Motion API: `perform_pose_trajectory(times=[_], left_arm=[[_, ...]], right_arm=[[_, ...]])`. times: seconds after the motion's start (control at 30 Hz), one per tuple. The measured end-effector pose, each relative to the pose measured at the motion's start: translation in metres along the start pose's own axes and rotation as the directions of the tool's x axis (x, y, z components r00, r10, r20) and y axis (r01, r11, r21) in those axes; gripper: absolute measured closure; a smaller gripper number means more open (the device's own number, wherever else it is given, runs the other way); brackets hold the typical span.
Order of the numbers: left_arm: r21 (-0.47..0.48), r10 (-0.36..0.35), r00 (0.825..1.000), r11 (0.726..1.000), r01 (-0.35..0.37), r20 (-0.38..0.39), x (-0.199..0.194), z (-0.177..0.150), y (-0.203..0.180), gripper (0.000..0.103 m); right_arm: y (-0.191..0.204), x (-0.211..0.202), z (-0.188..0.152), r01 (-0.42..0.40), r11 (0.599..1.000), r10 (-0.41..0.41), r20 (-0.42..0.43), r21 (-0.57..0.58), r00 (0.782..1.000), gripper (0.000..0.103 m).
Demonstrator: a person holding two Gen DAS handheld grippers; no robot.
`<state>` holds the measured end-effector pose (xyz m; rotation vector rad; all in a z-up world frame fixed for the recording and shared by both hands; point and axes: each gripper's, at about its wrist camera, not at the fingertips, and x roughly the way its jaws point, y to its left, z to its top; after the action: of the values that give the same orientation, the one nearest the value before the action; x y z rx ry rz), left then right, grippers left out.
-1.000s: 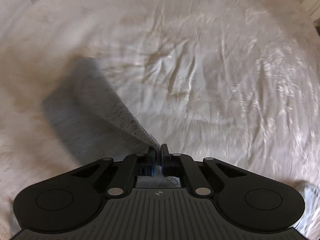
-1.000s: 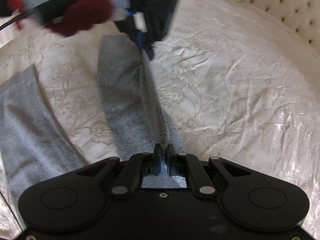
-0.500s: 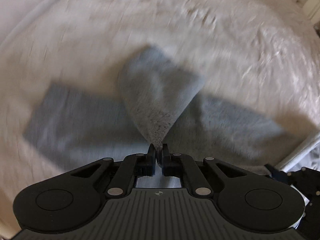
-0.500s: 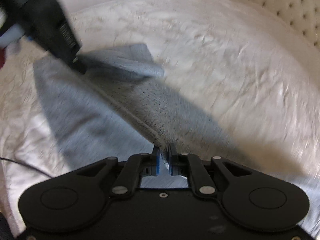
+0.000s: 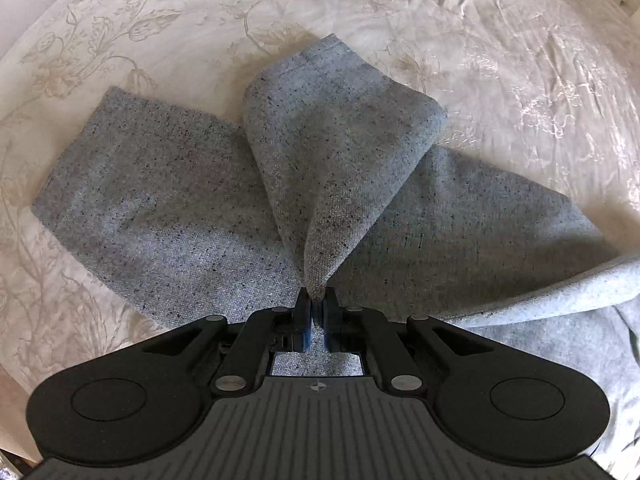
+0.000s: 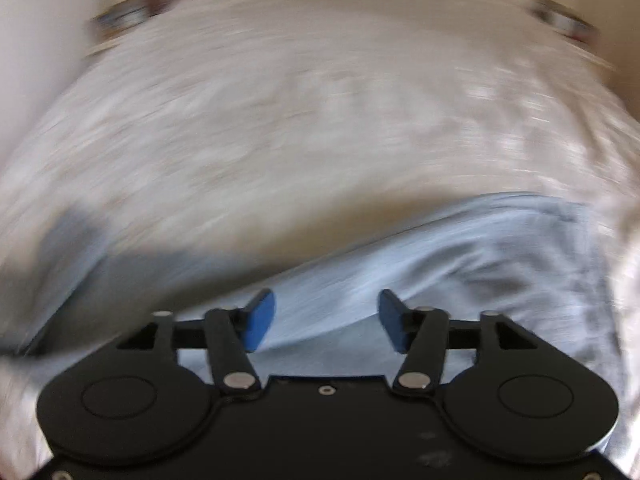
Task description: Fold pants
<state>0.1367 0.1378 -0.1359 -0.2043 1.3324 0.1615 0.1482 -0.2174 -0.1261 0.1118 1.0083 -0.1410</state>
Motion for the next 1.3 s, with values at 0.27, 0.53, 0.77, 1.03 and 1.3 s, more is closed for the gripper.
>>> perform_pose_trajectory(times=[0.27,0.53,0.77,1.03,1.3], left_arm=[[0.007,0.020,1.000,1.000,-0.020,-0.020,0.010,0.004,-0.003,0.097],[0.036,0.042,0.999,0.998,-0.042,-0.014,0.019,0.007,-0.009,0.097],[0.109,0.065,0.991,0.991,-0.079,0.119,-0.021,0.004,-0.012,0.097],[0.211,0.120,0.973,0.964,-0.162,0.197,-0.037,-0.027,-0.013,0.097],[0.224,0.204,0.968,0.947,-0.232,0.144,-0.014,-0.047,-0.010,0.097]], right_arm=[[-0.076,0.084,0.084,0.270,0.906,-0.231,-0.156,0.326,0.960,0.021],[-0.100,0.135,0.085,0.382,0.886,-0.276,-0.364,0.263,0.890,0.084],[-0.108,0.021,0.037,0.296,0.926,-0.260,-0.171,0.234,0.950,0.089],[-0.116,-0.037,-0.090,0.324,0.910,-0.264,-0.239,0.260,0.934,0.089],[-0.114,-0.027,-0.142,0.253,0.943,-0.172,-0.335,0.215,0.927,0.069]])
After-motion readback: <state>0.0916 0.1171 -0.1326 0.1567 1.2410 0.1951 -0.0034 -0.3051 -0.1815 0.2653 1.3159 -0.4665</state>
